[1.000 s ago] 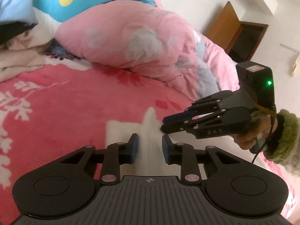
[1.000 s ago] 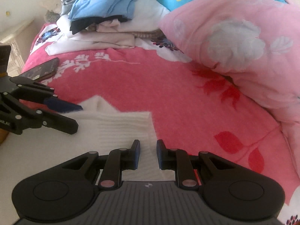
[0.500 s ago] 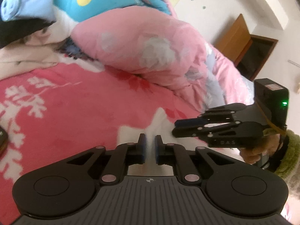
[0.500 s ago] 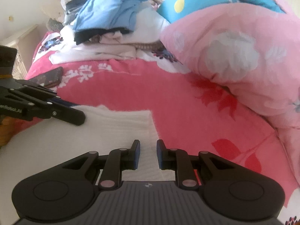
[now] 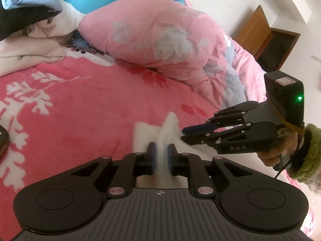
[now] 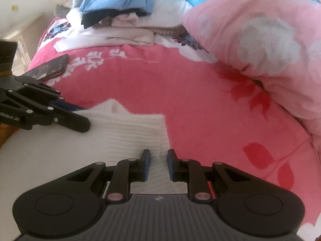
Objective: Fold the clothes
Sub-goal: 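Close both grippers on the fold edge of the cream sweater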
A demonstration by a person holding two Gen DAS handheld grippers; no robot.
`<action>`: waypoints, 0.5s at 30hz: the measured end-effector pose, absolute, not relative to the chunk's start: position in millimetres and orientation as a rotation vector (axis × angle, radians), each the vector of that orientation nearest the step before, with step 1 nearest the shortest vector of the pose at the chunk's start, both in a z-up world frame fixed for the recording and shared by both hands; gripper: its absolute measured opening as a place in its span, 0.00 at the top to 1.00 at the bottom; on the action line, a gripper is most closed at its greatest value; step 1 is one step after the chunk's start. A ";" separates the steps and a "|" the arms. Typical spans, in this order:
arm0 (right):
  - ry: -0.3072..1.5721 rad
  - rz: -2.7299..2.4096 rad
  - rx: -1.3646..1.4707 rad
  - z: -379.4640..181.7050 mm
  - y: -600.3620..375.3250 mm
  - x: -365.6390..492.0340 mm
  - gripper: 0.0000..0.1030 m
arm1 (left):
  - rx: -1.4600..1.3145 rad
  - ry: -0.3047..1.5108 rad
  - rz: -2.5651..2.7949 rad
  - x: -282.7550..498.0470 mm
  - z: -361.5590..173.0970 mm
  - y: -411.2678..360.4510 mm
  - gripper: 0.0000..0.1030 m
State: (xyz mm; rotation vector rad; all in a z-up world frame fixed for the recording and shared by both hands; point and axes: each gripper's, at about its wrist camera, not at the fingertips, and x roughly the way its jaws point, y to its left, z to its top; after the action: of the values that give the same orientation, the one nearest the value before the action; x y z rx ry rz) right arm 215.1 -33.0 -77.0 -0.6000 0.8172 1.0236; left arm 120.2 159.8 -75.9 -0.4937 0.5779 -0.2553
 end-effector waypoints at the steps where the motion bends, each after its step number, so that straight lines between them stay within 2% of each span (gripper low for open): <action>1: 0.810 1.014 -0.604 -76.3 -32.5 212.6 0.90 | -0.495 0.577 -0.256 120.0 -76.1 159.8 0.87; 3: 0.774 0.985 -0.638 -75.9 -30.2 204.2 0.99 | -0.502 0.576 -0.258 119.8 -76.6 160.7 0.86; 9: 0.546 0.879 -0.798 -71.9 -21.1 172.1 1.00 | -0.505 0.575 -0.260 118.9 -76.3 160.9 0.84; 15: 0.444 0.833 -0.859 -73.6 -14.1 165.3 1.00 | -0.511 0.575 -0.263 118.8 -76.3 161.6 0.84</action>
State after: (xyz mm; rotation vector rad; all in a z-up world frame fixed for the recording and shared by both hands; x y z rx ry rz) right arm 165.3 -14.1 -73.6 -0.8586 0.4435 0.8326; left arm 118.8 161.6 -76.3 -0.5110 0.5754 -0.2631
